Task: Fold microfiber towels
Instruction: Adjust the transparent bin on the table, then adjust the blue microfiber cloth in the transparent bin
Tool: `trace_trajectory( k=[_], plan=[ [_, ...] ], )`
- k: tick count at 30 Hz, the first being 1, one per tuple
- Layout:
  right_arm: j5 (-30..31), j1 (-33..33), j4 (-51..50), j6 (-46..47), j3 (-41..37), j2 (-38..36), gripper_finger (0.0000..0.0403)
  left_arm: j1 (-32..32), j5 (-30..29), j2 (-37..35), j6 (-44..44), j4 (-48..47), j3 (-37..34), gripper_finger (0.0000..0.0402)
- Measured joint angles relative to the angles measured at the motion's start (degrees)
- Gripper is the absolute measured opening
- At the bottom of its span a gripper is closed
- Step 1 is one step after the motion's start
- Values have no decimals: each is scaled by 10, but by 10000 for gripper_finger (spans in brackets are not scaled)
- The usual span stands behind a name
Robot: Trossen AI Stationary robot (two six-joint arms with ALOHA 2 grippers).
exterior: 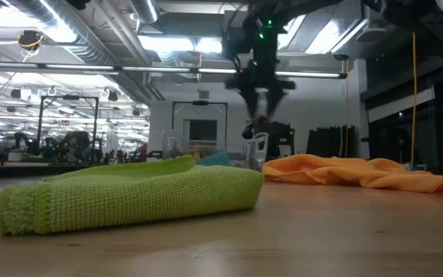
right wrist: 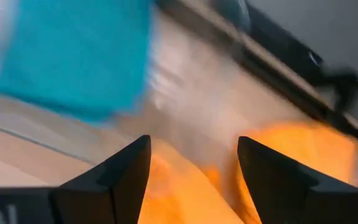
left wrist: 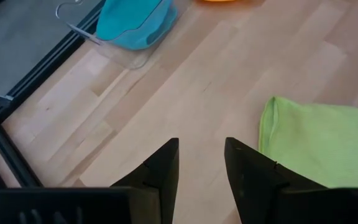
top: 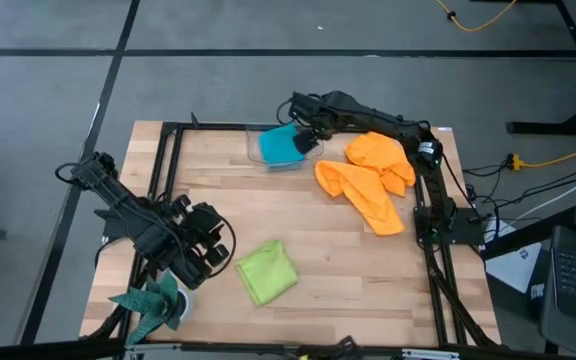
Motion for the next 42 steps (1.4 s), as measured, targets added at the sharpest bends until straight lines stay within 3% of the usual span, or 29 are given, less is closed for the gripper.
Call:
trace_trajectory(
  k=[5, 15, 23, 28, 32, 36, 42],
  plan=[
    [-57, 17, 161, -23, 10, 7, 243, 0, 0, 0, 0, 0, 0, 121],
    [-145, 15, 296, 21, 9, 119, 243, 0, 0, 0, 0, 1, 0, 121],
    [-149, 9, 289, -2, 9, 167, 243, 0, 2, 0, -1, 3, 0, 121],
    [-147, 4, 223, -3, 9, 170, 243, 0, 5, 0, -1, 17, 0, 121],
    [-148, 4, 169, 50, 9, 170, 243, 0, 15, 0, -2, 19, 0, 121],
    [-181, 12, 177, 106, 9, 170, 243, 0, 15, 0, -2, 20, 0, 121],
    [-192, 25, 188, 107, 26, 168, 243, 0, 15, 0, 0, 20, 0, 121]
  ],
)
